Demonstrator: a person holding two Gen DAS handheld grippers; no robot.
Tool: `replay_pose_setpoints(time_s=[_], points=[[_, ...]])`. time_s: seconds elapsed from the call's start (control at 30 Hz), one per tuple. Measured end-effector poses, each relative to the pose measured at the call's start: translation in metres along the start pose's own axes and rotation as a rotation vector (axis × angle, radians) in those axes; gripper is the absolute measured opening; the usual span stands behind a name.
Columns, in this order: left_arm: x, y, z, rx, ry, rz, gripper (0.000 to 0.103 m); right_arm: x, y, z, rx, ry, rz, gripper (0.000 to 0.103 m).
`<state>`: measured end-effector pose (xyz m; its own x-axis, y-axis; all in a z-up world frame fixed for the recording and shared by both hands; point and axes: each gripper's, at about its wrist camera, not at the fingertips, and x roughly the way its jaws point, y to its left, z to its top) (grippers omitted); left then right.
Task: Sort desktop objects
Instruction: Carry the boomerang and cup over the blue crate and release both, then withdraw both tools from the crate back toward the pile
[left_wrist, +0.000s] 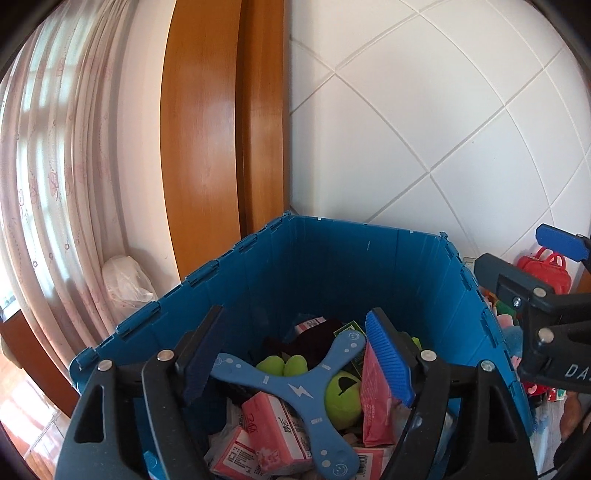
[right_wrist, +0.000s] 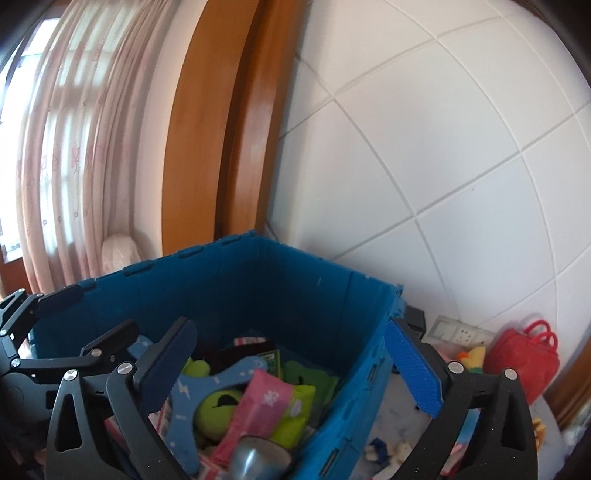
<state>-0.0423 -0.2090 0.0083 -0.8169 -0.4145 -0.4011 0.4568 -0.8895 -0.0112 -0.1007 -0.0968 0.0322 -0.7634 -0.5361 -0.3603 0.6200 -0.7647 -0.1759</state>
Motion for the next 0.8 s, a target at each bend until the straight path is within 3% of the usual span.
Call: replay_pose_setpoints(time_s=[0.1,0.43,0.67,0.8], points=[[0.0,0.007,0.0,-0.004,-0.008,0.01,0.077,-0.009,-0.004,-0.004,0.006,-0.004,-0.007,0.103],[-0.028,-0.01,-0.015,-0.008,-0.025,-0.056,0.077,-0.054,-0.029,-0.033,0.057,-0.03,-0.029,0.103],[-0.05,-0.047,-0.02,-0.006,-0.051,-0.091,0.077,-0.09,-0.069,-0.063,0.091,-0.034,-0.08,0.103],[-0.071,-0.084,-0.018,0.028,-0.09,-0.162,0.077,-0.115,-0.106,-0.081,0.127,-0.043,-0.121,0.103]])
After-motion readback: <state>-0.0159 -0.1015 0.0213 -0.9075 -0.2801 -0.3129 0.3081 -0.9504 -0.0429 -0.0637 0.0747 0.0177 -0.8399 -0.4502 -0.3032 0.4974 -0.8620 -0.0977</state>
